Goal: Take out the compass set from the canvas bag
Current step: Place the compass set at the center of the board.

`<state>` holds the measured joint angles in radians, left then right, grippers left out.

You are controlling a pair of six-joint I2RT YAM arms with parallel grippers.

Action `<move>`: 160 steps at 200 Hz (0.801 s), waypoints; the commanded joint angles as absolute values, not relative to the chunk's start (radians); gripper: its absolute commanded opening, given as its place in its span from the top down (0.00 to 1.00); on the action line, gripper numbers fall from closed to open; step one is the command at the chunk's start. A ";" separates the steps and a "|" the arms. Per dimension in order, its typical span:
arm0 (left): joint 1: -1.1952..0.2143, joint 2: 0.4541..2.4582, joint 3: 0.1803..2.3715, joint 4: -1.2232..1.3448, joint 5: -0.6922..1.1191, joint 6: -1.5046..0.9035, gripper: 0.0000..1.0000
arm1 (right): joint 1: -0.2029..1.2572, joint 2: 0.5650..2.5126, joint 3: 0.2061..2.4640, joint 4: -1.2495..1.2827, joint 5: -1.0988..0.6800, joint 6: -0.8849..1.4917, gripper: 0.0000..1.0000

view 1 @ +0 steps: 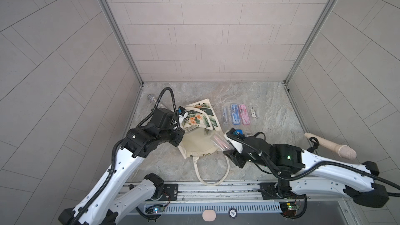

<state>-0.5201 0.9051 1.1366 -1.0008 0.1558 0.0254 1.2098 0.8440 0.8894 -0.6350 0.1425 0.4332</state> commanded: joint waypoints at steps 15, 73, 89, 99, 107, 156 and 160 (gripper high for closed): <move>-0.524 0.891 1.153 -0.991 0.155 0.019 1.00 | 1.172 0.540 0.763 -0.828 0.371 0.636 0.59; -0.524 0.874 1.165 -1.008 0.156 0.019 1.00 | 0.717 0.641 0.663 -0.741 0.031 0.724 0.60; -0.523 0.869 1.162 -1.006 0.159 0.020 1.00 | 0.600 0.656 0.626 -0.691 0.023 0.723 0.60; -0.524 0.867 1.157 -1.004 0.162 0.016 1.00 | 0.518 0.677 0.583 -0.664 0.008 0.721 0.60; -0.524 0.865 1.155 -1.000 0.164 0.015 1.00 | 0.444 0.702 0.556 -0.627 -0.038 0.718 0.60; -0.524 0.853 1.143 -0.985 0.172 0.007 1.00 | 0.132 0.943 0.483 -0.438 -0.290 0.637 0.59; -0.523 0.852 1.143 -0.985 0.170 0.007 1.00 | 0.128 0.965 0.489 -0.437 -0.291 0.627 0.59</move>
